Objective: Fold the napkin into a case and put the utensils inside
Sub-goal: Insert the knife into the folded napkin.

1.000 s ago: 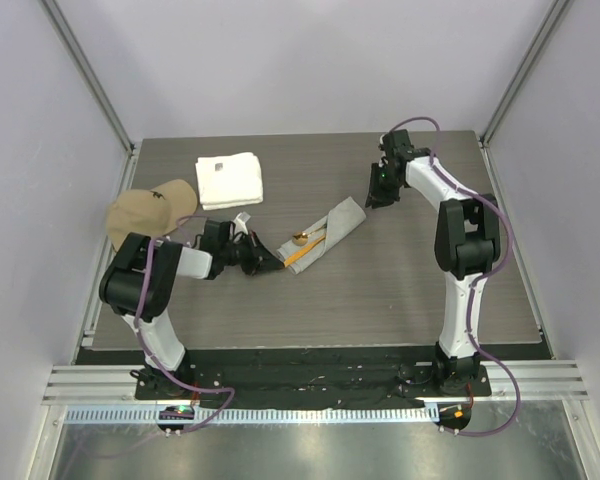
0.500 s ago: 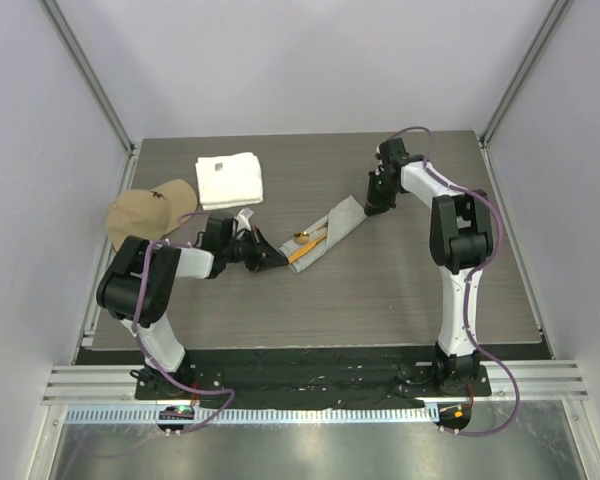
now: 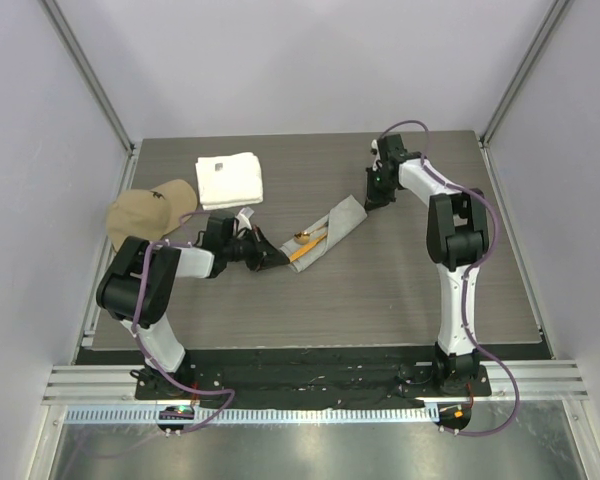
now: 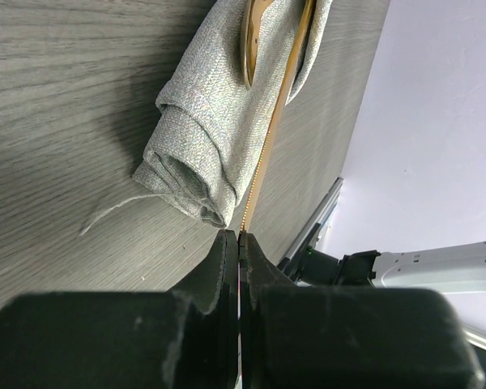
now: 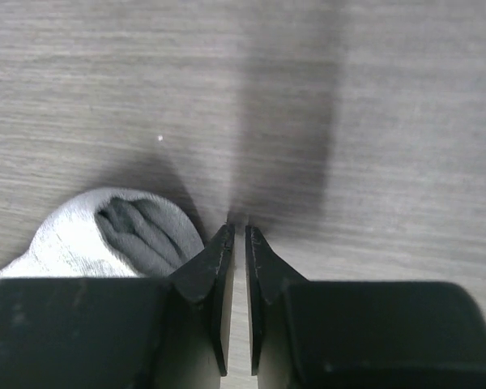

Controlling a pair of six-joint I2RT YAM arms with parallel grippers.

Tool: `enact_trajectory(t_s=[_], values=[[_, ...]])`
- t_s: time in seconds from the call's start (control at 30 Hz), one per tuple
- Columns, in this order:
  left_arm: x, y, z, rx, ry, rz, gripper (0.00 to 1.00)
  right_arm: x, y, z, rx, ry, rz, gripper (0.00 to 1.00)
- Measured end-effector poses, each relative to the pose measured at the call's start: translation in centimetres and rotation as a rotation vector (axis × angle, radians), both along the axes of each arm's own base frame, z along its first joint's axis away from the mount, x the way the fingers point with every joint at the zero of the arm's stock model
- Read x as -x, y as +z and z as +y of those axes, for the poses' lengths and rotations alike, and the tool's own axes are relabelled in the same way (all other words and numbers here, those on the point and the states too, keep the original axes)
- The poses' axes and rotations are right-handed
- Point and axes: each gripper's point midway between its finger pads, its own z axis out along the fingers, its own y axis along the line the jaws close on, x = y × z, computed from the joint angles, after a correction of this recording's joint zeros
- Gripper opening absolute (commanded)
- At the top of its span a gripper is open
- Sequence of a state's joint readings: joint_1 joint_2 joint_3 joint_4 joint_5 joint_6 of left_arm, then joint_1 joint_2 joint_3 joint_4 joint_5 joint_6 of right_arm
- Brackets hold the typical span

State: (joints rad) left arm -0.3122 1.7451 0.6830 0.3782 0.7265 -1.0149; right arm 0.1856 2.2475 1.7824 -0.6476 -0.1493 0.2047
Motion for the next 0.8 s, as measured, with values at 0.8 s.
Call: enact_trajectory(t_s=[0.8], values=[[-0.8,0.0,-3.1,0.031,0.033,0.023,0.00,-1.4,-0.1,2.0,-0.095,0.074,-0.021,0.01]])
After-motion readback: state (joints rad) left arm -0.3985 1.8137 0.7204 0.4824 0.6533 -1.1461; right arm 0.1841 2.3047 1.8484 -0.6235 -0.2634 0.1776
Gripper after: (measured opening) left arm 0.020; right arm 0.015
